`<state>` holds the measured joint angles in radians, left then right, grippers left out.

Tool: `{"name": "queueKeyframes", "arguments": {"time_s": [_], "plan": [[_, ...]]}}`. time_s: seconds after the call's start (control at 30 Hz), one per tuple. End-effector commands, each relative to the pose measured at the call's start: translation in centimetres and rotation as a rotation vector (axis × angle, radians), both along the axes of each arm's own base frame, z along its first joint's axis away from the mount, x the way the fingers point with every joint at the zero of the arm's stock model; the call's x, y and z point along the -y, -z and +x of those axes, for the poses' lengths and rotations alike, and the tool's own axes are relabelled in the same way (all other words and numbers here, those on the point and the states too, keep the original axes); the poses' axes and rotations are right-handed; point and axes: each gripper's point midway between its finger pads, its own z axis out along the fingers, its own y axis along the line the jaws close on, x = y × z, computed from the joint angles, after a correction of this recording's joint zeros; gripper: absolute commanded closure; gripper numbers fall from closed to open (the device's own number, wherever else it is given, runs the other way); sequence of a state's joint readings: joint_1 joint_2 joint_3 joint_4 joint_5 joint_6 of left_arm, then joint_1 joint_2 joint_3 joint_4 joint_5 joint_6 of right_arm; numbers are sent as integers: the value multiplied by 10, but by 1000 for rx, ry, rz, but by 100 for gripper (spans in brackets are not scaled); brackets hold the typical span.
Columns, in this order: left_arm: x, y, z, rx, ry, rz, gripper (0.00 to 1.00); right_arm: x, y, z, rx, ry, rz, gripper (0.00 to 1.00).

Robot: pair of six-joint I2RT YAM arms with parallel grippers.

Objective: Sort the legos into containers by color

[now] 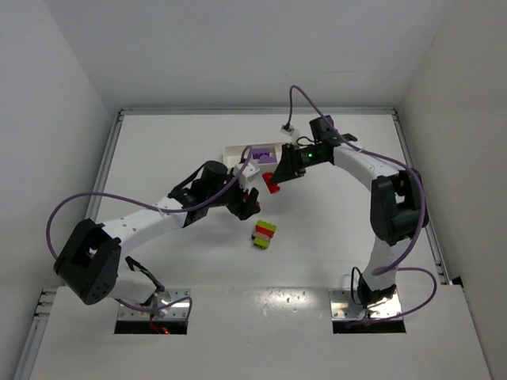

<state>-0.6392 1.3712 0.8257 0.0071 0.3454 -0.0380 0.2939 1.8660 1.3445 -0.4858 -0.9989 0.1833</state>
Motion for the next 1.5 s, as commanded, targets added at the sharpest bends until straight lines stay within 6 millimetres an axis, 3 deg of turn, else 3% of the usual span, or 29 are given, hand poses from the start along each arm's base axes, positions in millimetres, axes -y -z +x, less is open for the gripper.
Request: {"name": "queueKeyframes", "arguments": {"time_s": [0.0, 0.07, 0.23, 0.27, 0.3, 0.5, 0.6, 0.93, 1.03, 1.13, 1.17, 1.3, 1.37, 1.47], "plan": [[-6, -10, 0, 39, -6, -20, 67, 25, -20, 30, 112, 69, 0, 100], [-9, -1, -4, 29, -2, -3, 67, 34, -17, 39, 127, 107, -25, 100], [-13, 0, 0, 38, -14, 5, 67, 68, -13, 111, 279, 299, -197, 100], [-13, 0, 0, 38, -14, 5, 67, 72, -5, 123, 288, 326, -231, 100], [-15, 1, 4, 31, -23, 11, 67, 79, -10, 142, 331, 377, -279, 100], [-15, -4, 10, 40, -33, 5, 67, 98, -3, 200, 399, 510, -370, 100], [-17, -3, 13, 32, -42, 10, 67, 98, 7, 207, 394, 523, -404, 100], [-27, -6, 36, 28, -91, 13, 66, 98, 46, 203, 342, 504, -450, 96], [-28, -5, 38, 19, -92, 13, 66, 92, 43, 206, 362, 493, -447, 90], [-26, -6, 40, 12, -97, 9, 66, 88, 48, 203, 353, 472, -457, 75], [-29, -2, 42, 3, -106, 14, 66, 88, 48, 203, 353, 472, -457, 61], [-32, -2, 47, -29, -137, -9, 66, 80, 56, 196, 350, 448, -474, 35], [-32, -4, 45, -57, -140, -35, 66, 83, 54, 196, 356, 461, -488, 28], [-34, -13, 52, -87, -166, -110, 66, 83, 39, 188, 371, 460, -473, 26]]}}
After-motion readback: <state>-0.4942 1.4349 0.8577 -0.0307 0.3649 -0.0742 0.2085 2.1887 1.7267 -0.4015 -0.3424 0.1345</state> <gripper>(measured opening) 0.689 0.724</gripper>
